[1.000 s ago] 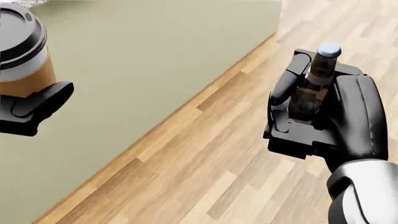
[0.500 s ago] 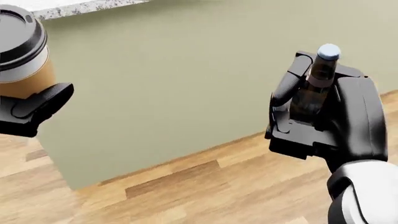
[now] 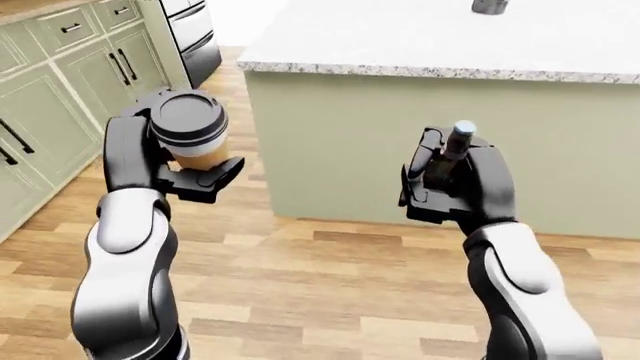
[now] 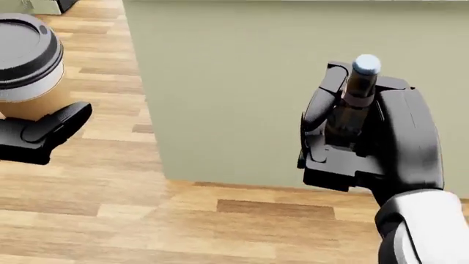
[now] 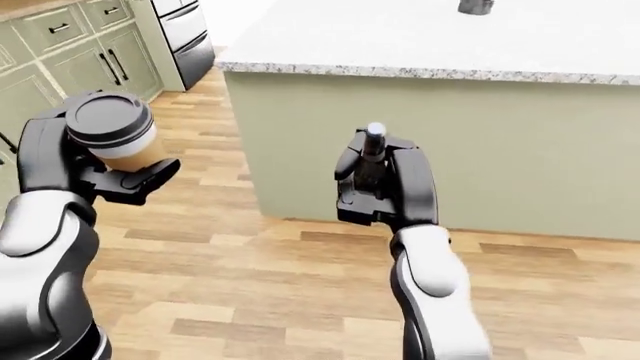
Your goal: Move the drinks to the dining counter.
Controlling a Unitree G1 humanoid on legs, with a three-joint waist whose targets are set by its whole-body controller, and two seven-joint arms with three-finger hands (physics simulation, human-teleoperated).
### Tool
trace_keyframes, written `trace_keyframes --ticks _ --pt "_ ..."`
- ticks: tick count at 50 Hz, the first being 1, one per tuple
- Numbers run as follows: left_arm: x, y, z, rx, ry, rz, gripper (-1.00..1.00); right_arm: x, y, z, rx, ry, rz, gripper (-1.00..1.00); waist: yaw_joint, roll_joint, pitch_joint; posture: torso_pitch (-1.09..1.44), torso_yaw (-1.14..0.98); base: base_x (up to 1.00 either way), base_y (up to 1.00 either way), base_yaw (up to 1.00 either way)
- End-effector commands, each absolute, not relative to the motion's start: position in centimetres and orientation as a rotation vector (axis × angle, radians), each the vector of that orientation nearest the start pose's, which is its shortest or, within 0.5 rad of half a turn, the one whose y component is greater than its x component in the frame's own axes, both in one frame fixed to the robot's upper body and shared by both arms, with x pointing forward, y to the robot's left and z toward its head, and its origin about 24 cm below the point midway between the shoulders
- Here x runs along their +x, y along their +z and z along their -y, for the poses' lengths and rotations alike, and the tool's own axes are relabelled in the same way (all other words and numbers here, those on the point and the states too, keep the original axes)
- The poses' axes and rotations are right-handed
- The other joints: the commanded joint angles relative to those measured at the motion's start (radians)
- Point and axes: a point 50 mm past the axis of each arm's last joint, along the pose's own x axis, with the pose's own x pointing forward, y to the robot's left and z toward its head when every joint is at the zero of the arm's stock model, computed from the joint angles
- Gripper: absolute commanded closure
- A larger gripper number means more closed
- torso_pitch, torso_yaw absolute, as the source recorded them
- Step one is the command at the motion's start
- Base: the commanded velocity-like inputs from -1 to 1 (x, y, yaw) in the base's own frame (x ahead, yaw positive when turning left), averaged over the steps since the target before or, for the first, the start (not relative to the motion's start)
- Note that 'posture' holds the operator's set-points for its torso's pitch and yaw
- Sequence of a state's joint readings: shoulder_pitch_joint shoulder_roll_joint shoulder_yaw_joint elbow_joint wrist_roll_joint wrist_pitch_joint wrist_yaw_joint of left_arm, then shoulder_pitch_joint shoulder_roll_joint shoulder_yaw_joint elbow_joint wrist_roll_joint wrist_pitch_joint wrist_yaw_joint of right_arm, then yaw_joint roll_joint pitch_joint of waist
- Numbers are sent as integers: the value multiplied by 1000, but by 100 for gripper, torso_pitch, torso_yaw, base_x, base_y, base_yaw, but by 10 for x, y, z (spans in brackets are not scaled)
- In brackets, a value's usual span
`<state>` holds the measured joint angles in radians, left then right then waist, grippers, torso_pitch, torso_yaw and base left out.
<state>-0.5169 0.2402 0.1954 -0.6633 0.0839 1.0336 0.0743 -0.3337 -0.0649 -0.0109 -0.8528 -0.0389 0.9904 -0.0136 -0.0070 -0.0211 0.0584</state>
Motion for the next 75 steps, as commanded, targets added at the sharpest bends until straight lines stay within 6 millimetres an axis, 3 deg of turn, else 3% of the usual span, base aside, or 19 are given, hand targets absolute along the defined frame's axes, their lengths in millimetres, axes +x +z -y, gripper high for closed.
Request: trace_keyframes --ticks 1,4,9,15,20,22,23,25,31,35,37,45,48,51,59,63,64,65,75 --pt "264 248 -195 201 286 268 100 239 224 141 -82 7 294 100 5 11 -29 0 0 0 0 0" --pt "267 249 -186 213 260 272 100 242 230 143 -81 -13 293 100 9 20 -63 0 0 2 0 0" --pt "271 256 -177 220 231 292 100 246 246 143 -112 -17 314 100 7 53 -2 0 0 32 0 0" --pt "272 267 -173 243 210 301 100 257 263 141 -146 -5 325 100 10 56 -11 0 0 48 0 0" --pt "275 279 -171 240 193 311 100 258 275 141 -158 -6 341 100 29 6 -23 0 0 48 0 0" --pt "275 283 -170 237 187 317 100 257 277 140 -158 -6 346 100 27 -61 -41 0 0 48 0 0" --pt "275 284 -169 240 186 320 100 257 278 140 -158 -5 348 100 18 -26 -24 0 0 48 0 0" --pt "272 288 -167 240 175 336 100 256 279 140 -157 -5 353 100 18 -41 -24 0 0 48 0 0" --pt "270 292 -165 246 174 350 100 253 283 143 -159 -10 360 100 -2 18 -16 0 0 48 0 0" --pt "270 295 -167 241 178 356 100 253 282 145 -155 -16 363 100 -4 86 -43 0 0 48 0 0" --pt "270 296 -167 242 180 357 100 252 284 145 -153 -13 367 100 -7 101 -4 0 0 48 0 0" --pt "268 300 -166 248 177 364 100 246 292 144 -151 -9 385 100 33 35 -21 0 0 48 0 0" --pt "266 300 -165 250 173 366 100 245 293 143 -152 -7 390 100 32 -33 -44 0 0 46 0 0" --pt "267 298 -164 252 171 367 100 246 292 144 -151 -8 389 100 26 -39 -7 0 0 46 0 0" --pt "266 298 -166 257 175 368 100 245 293 143 -148 -7 397 100 -3 18 -18 0 0 45 0 0" --pt "265 298 -167 257 178 370 100 245 294 141 -146 -3 401 100 -6 115 -82 0 0 31 0 0" --pt "265 297 -168 257 178 370 100 244 293 141 -146 -2 400 100 1 80 -26 0 0 29 0 0" --pt "265 297 -168 255 179 369 100 244 293 141 -146 -3 400 100 -2 97 -8 0 0 28 0 0" --pt "265 296 -167 254 179 369 100 244 293 142 -136 -2 400 100 24 -1 -40 0 0 28 0 0"
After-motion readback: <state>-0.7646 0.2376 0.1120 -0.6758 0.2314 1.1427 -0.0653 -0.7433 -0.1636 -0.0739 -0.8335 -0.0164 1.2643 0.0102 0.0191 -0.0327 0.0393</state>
